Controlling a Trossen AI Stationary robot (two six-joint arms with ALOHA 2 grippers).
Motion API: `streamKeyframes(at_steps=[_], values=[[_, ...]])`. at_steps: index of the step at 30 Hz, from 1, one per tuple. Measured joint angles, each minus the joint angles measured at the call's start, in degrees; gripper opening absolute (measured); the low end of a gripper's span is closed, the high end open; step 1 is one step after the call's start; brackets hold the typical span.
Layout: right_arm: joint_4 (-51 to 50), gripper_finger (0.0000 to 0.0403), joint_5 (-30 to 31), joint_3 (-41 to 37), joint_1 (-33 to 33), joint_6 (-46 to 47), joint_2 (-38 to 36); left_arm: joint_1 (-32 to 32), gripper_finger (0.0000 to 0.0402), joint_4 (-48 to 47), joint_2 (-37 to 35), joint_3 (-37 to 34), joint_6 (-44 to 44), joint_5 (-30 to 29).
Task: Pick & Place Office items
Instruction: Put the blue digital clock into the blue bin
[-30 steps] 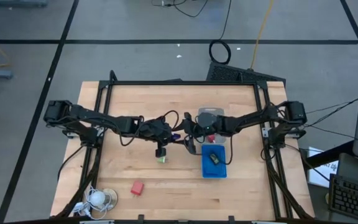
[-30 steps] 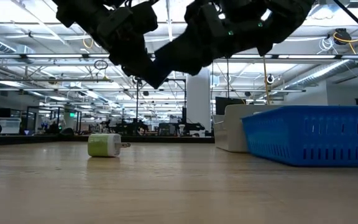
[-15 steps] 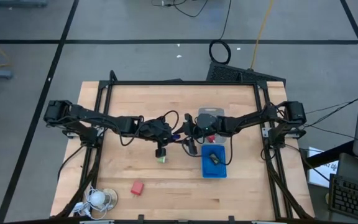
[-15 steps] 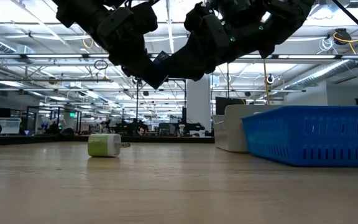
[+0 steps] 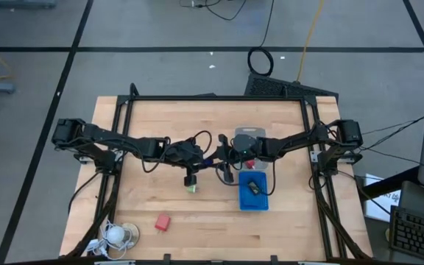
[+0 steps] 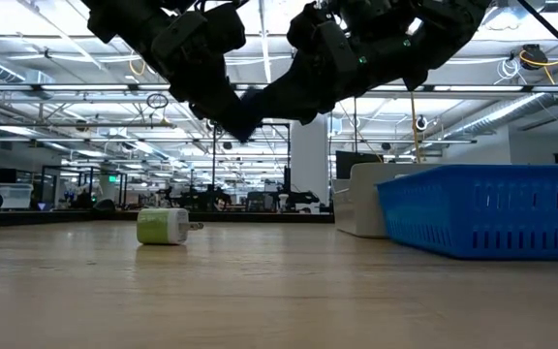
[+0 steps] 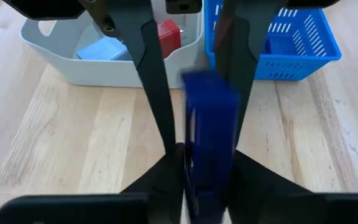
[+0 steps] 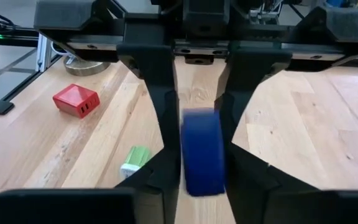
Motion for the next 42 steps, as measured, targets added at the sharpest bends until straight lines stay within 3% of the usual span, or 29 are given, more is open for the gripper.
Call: streamKeyframes(at_steps=[10, 14, 22, 33, 37, 42], values=[[-2.27, 0.0014, -0.02, -0.02, 0.0, -1.84, -1.65, 0.0, 0.0144, -1.19, -2.48, -0.04, 0.08, -0.01], [-5.53, 0.0008, 0.0, -0.08, 0.0, -1.91, -2.23, -0.11, 0.0152, -5.46, -4.19, -0.04, 0.08, -0.17], [-8.34, 0.0079, 0.11, -0.07, 0.09, -0.96, -2.32, 0.0, 0.0153, -5.59, -3.92, -0.04, -1.45, -0.2], [-10.31, 0.0245, 4.94, -0.07, 4.39, -1.11, -2.68, 0.0, 0.0157, -5.99, -3.89, -0.04, -3.74, -0.16], [-9.97, 0.0272, 4.96, 0.14, 4.55, -1.6, -4.3, -0.28, 0.0157, -3.63, -2.04, -0.02, -3.81, 0.25], [-12.42, 0.0278, 5.01, 0.1, 3.75, -2.03, -8.18, -0.34, 0.0157, -3.15, 2.96, -0.04, -2.83, -1.46]])
